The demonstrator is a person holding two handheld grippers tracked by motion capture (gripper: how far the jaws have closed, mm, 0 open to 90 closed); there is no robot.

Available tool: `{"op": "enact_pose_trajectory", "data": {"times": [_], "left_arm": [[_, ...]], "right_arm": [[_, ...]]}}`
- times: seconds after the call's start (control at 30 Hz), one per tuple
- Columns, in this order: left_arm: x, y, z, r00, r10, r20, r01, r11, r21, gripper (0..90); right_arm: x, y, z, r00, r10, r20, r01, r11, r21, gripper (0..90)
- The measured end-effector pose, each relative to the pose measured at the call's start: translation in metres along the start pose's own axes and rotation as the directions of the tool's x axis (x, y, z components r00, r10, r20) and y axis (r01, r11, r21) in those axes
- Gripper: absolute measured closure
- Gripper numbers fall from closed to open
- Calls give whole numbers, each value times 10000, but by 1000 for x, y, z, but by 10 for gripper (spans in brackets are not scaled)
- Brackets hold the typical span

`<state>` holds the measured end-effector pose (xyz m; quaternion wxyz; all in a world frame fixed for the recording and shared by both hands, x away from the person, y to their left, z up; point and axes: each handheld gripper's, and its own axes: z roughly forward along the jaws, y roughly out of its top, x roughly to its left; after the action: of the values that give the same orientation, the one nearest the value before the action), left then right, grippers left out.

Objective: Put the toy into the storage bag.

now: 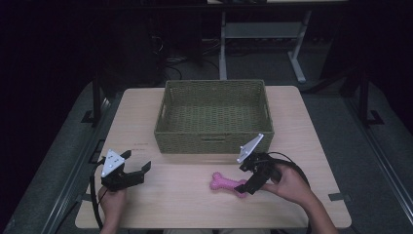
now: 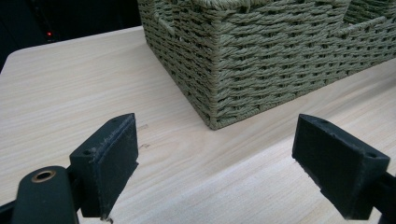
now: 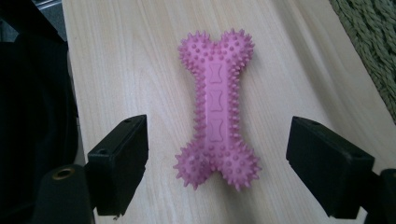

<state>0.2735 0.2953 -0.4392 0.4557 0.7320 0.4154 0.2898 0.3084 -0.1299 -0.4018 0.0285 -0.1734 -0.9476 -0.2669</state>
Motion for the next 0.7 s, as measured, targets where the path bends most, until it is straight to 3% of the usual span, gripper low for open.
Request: {"op": "enact_pose_trajectory", "data": {"times": [0.3, 0.7], "left_arm": [[0, 0, 1, 10000, -30, -37, 30, 10000, 40, 138], [0, 0, 0, 10000, -50, -6, 50, 10000, -64, 138]], "right_arm": [[0, 11, 10, 9993, -364, -4, 364, 9989, 307, 207], [0, 19, 29, 9991, -428, 17, 424, 9939, 1016, 230]]}}
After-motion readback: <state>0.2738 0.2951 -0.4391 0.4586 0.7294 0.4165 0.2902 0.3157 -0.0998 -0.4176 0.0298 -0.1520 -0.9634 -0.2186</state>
